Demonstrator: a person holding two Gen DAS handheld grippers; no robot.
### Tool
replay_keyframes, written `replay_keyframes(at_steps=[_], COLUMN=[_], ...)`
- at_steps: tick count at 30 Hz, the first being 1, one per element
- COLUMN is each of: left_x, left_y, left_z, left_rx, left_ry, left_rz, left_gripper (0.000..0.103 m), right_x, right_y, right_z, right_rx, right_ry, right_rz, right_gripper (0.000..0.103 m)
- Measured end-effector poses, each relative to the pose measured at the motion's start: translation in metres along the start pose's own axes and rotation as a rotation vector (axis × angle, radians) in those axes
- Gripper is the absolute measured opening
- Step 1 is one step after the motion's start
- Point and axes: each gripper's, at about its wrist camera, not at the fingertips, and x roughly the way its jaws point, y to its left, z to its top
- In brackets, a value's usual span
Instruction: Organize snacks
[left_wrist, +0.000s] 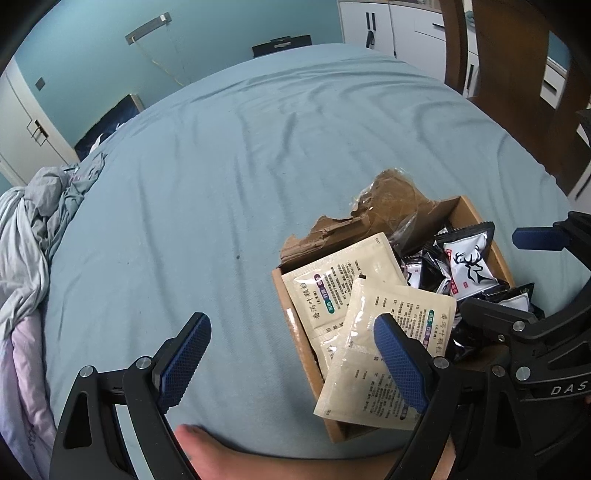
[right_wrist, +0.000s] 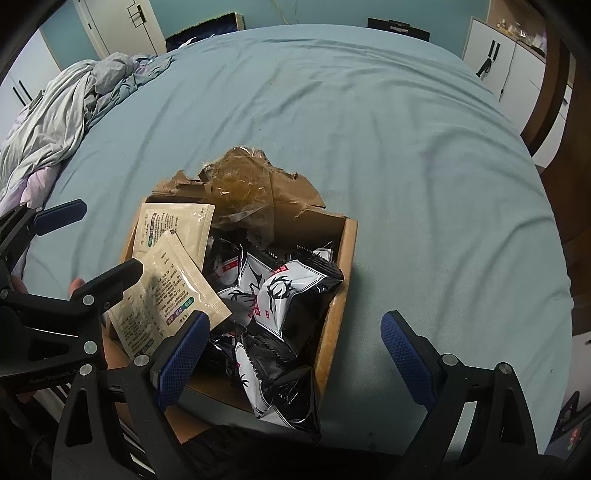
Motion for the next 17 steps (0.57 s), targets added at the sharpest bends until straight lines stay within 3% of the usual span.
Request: replay_keyframes(at_steps=[17], left_x=[-0.004], left_y=[-0.0012], left_z=[-0.0016], left_rx=[0.013], left_ry=[-0.019], left_rz=[0.005], left_gripper=[0.091], right_x=[0.0008], right_y=[0.0006], right_z=[-0.0012], right_rx=[0.0], right_ry=[0.001], right_rz=[-0.002], right_gripper=[0.094])
